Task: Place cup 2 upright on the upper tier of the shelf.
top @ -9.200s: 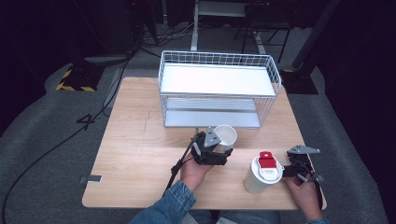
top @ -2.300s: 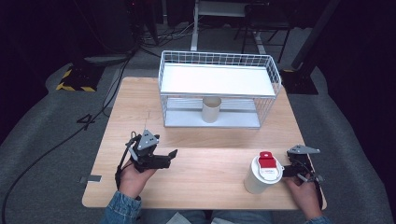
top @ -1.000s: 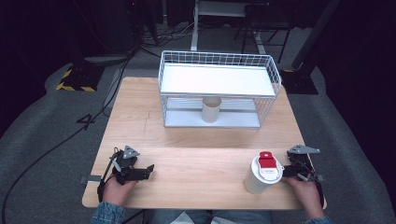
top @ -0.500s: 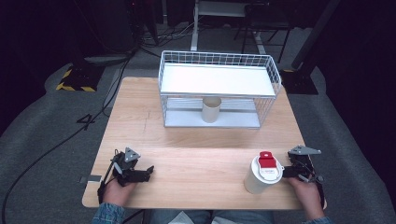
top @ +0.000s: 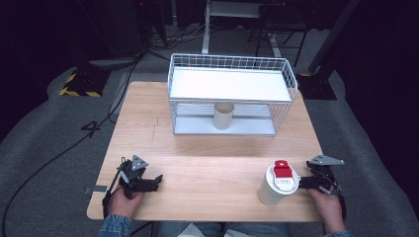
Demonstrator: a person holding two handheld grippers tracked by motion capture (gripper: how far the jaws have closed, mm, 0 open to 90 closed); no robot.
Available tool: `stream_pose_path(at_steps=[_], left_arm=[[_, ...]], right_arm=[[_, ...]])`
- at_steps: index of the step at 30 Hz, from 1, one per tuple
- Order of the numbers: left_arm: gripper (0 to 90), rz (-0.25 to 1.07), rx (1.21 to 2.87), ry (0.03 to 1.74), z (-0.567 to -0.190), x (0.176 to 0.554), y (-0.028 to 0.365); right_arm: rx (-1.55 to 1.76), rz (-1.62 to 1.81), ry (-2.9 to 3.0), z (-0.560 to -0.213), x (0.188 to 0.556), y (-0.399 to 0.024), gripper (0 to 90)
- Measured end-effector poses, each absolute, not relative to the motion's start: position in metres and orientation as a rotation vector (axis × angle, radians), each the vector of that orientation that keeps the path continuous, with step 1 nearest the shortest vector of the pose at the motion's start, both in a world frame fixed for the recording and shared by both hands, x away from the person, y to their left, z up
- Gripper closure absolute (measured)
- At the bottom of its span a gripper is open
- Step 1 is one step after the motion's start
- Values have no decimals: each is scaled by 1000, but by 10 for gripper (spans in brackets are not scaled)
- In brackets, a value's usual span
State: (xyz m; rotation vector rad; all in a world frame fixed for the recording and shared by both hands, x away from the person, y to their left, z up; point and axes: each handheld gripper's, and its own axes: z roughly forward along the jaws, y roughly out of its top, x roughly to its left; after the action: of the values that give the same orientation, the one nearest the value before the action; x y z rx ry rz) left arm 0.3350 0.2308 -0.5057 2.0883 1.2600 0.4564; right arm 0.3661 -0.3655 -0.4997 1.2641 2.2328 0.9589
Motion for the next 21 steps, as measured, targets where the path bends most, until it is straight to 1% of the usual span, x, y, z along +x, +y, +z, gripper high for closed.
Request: stream_pose_path(at_steps=[2,8,13,21], left_arm=[[78,459,2092,1259,-506,336,231],[78,462,2092,1261,-505,340,231],[78,466,2083,1277,-505,342,231],[78,466,2083,1277,-505,342,231]], right_arm=[[1238,965,2234,-497,364,-366,83],[1231,1011,2229,-488,353,-369,96],[1232,1047,2228,-477,340,-374,148],[1189,1087,2232,-459,320,-373,148]])
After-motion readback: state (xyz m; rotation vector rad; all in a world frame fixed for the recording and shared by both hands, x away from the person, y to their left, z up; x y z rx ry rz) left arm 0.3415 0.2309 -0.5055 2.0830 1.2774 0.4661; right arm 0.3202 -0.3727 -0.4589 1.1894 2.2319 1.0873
